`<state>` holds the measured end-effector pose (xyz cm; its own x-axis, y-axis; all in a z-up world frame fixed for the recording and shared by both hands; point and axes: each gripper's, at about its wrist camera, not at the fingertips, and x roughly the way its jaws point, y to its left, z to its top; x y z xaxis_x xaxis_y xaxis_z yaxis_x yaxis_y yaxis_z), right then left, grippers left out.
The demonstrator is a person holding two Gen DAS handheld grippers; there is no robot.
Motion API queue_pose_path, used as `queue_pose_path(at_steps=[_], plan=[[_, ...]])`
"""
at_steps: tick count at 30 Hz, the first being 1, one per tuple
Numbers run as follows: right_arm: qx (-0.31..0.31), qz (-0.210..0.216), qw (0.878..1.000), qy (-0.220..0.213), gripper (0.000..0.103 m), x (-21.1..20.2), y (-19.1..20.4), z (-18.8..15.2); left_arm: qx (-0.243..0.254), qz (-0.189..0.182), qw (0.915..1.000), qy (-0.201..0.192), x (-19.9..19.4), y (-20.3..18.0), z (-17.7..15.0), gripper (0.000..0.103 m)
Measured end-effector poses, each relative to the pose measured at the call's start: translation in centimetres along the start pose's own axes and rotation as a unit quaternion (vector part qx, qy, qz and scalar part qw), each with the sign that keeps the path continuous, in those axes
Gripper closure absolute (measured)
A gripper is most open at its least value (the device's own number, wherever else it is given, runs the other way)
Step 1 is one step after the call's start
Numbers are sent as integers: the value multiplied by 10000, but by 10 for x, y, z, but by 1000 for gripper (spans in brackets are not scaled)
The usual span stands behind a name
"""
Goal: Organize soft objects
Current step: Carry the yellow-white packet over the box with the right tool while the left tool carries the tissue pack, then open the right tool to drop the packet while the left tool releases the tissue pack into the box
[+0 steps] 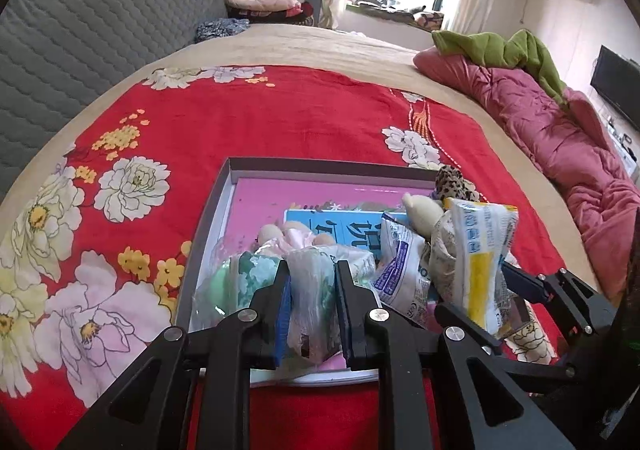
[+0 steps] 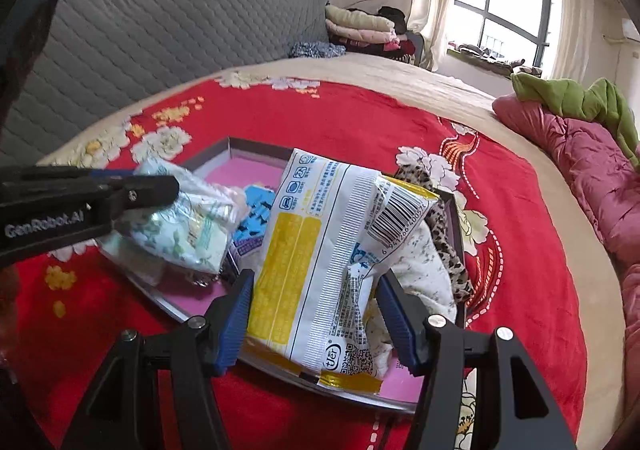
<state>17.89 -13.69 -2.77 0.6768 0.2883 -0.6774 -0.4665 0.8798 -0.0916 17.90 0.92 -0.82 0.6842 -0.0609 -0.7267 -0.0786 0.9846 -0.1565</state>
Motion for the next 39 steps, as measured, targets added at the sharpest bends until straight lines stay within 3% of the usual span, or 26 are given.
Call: queue_pose_path(at_steps=[9,23,25,29,39], plan=[[-62,-103,9998,146,41,11,2,-6,111,15,9999,-11,3,-6,-1,81],[344,-31,9985,-431,39,-25,-18,1,136,-222,9996,123,-4,-12,-9,77],[389,-39,9982,-455,39,-28,-20,1,221,-234,9993,177,-2,-16,-11,74],[415,-60,9978,-516,39,-34,-21,-1,312,-243,9991,159,-3,-22,-14,40],[493,-112,9962,-707,35,-49,-22,-4,422,-91,9991,-53,-19,-24,-14,33]])
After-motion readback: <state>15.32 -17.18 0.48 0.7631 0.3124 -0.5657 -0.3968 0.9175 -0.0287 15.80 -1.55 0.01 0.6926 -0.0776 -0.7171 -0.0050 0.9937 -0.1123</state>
